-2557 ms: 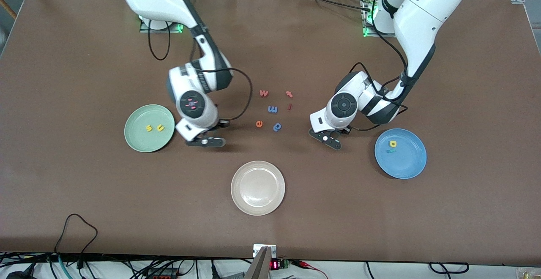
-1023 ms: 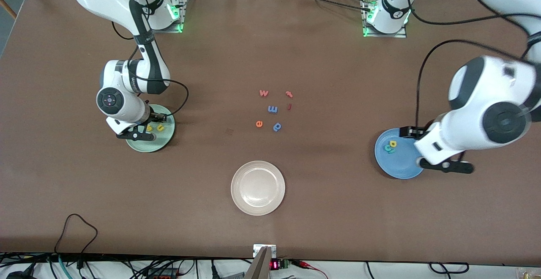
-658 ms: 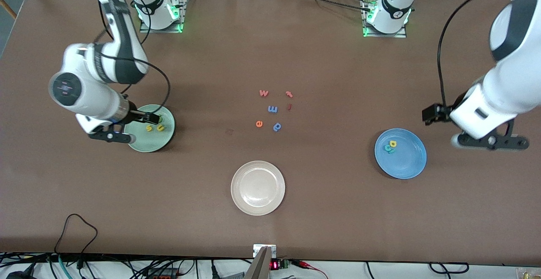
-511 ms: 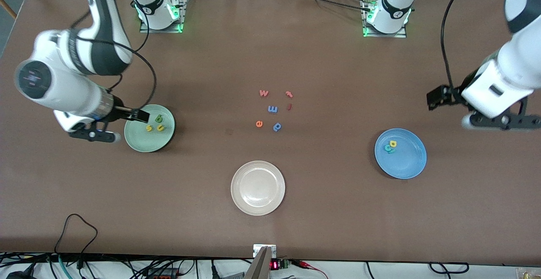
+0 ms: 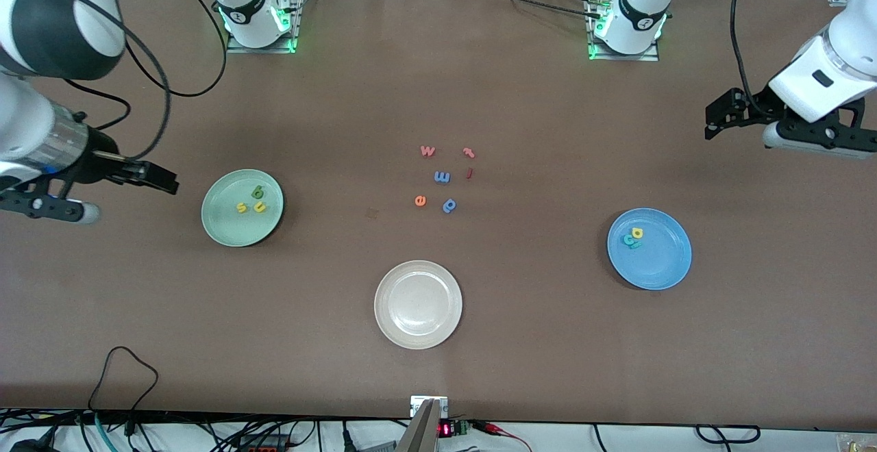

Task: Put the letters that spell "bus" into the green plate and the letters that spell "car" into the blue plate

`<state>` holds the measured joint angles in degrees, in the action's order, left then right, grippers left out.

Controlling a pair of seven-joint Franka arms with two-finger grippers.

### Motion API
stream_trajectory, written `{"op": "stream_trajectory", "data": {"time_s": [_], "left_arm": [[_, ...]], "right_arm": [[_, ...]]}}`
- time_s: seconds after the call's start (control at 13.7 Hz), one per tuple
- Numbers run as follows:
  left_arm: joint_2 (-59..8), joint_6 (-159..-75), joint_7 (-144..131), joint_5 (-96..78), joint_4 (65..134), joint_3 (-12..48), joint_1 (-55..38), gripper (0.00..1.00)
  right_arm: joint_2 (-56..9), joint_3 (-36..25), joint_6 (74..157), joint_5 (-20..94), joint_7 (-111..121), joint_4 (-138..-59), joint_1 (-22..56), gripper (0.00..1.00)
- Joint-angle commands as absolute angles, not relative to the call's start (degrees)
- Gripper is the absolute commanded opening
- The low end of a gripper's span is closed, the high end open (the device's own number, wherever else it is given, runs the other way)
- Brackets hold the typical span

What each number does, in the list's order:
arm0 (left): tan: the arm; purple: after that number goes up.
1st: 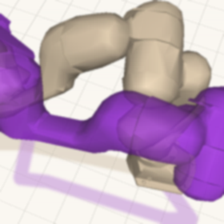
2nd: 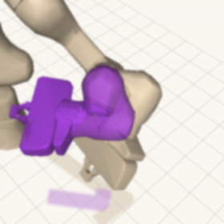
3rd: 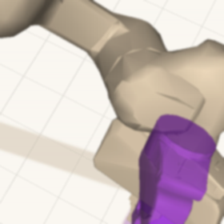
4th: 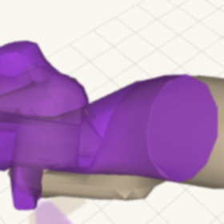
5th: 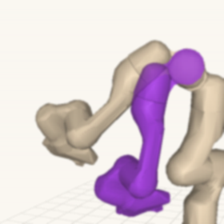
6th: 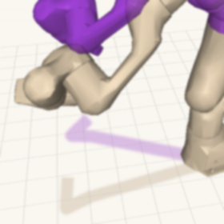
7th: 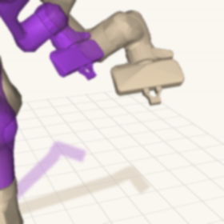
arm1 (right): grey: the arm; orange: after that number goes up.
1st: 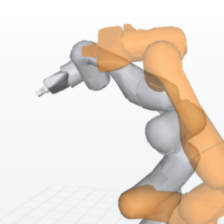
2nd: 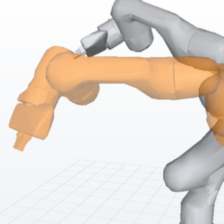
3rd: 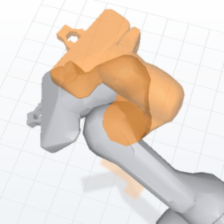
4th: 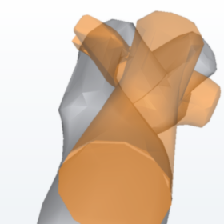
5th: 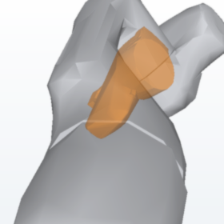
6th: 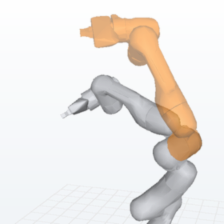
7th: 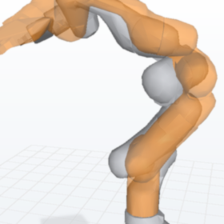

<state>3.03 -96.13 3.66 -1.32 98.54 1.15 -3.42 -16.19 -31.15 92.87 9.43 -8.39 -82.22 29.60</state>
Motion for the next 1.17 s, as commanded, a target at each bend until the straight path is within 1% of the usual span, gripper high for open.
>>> {"op": "stream_trajectory", "data": {"time_s": [0.0,0.07,0.15,0.22,0.44,0.58,0.66,0.88,1.1], "left_arm": [[5.2,-93.8,5.0,-1.5,99.5,2.4,-2.5,1.00],[4.8,-91.3,5.1,-1.4,97.8,2.5,-2.6,1.00],[4.5,-90.9,5.1,-1.4,97.3,2.5,-2.6,1.00],[4.3,-90.9,5.1,-1.5,96.5,2.5,-2.6,1.00],[3.9,-90.5,5.4,-1.4,96.2,1.8,-2.5,1.00],[3.9,-90.4,5.5,-1.4,96.2,1.8,-1.8,1.00],[3.9,-90.4,5.5,-1.4,96.2,1.7,-1.7,1.00],[3.9,-90.2,5.1,-0.3,96.2,2.5,-1.8,1.00],[4.0,-89.3,5.2,-0.3,96.1,2.5,-1.8,1.00]], "right_arm": [[-16.2,-18.5,86.7,8.5,-3.0,-74.8,13.2,1.00],[-15.9,-13.7,85.5,8.3,-1.7,-73.5,7.3,1.00],[-14.9,-11.0,85.5,7.7,-0.4,-73.5,3.2,1.00],[-14.4,-9.5,85.5,7.6,1.9,-73.6,0.9,1.00],[-13.5,-8.0,86.0,5.6,3.2,-74.6,-0.2,1.00],[-13.4,-1.2,86.3,3.2,2.9,-74.6,-4.7,1.00],[-12.9,0.2,86.5,2.2,2.9,-74.8,-5.6,1.00],[-9.2,0.3,88.3,1.8,3.0,-80.8,-5.7,1.00],[-3.4,0.3,95.0,0.2,3.6,-90.8,-5.4,1.00]]}}
